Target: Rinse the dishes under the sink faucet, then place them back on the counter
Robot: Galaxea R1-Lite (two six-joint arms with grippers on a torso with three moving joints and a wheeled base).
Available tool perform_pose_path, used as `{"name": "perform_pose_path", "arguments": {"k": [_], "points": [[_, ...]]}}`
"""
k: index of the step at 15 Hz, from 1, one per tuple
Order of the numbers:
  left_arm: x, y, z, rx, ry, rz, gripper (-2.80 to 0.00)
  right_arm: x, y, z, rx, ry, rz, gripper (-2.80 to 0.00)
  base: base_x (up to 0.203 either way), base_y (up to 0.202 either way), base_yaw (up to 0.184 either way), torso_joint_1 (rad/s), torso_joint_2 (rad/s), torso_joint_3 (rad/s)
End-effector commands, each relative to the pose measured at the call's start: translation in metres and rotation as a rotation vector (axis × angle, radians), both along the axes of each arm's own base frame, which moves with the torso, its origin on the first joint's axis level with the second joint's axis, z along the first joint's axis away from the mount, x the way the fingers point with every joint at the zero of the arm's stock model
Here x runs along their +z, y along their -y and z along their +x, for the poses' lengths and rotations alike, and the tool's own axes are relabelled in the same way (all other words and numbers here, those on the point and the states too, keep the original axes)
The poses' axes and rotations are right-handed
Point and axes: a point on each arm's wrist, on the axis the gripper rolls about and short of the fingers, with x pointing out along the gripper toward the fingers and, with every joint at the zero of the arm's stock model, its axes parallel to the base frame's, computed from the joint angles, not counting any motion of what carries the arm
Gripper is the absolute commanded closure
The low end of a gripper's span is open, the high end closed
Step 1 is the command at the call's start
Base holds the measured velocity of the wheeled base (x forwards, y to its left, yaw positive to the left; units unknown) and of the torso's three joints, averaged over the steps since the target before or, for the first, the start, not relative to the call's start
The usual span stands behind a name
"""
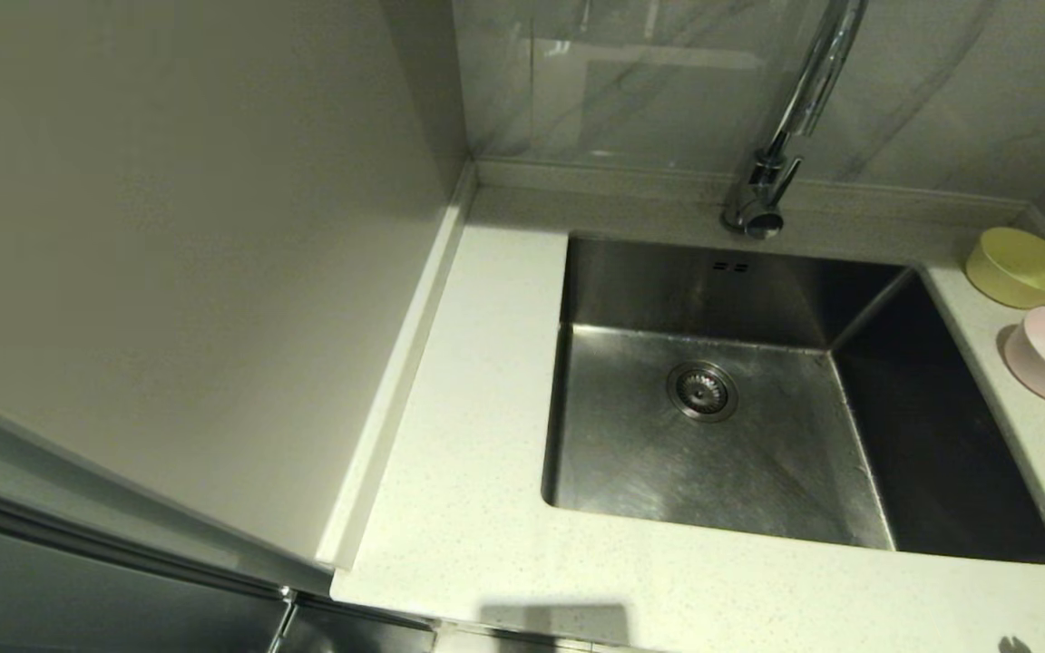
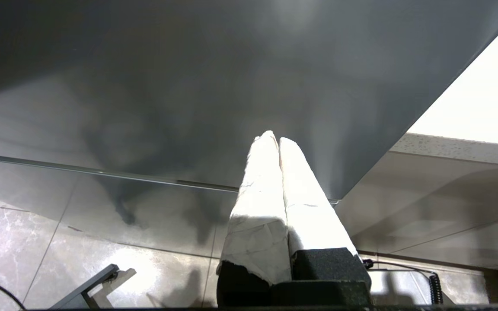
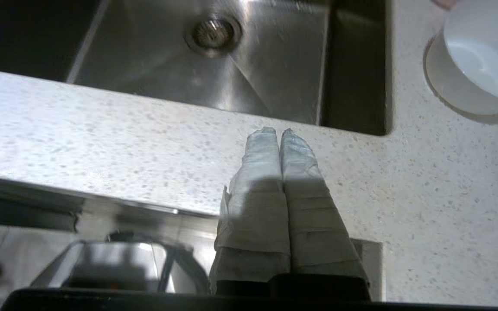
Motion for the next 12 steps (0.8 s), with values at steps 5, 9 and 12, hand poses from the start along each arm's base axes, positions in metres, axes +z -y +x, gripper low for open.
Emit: {"name": "perform_pose_path", "arguments": {"k": [5, 9, 12], "points": [[0.000, 0.000, 0.000, 0.000, 0.002, -0.001, 0.00, -0.039, -0.001, -0.029, 0.047, 0.059, 0.005, 0.00, 0.000, 0.000, 0.000, 0.000, 0.00, 0.000], [0.000, 0.000, 0.000, 0.000, 0.002, -0.001, 0.00, -0.042, -0.001, -0.033, 0.051, 0.107, 0.001, 0.00, 0.000, 0.000, 0.000, 0.000, 0.00, 0.000], [0.000, 0.000, 0.000, 0.000, 0.002, -0.001, 0.00, -0.042, -0.001, -0.033, 0.048, 0.107, 0.004, 0.00, 0.000, 0.000, 0.000, 0.000, 0.00, 0.000]]}}
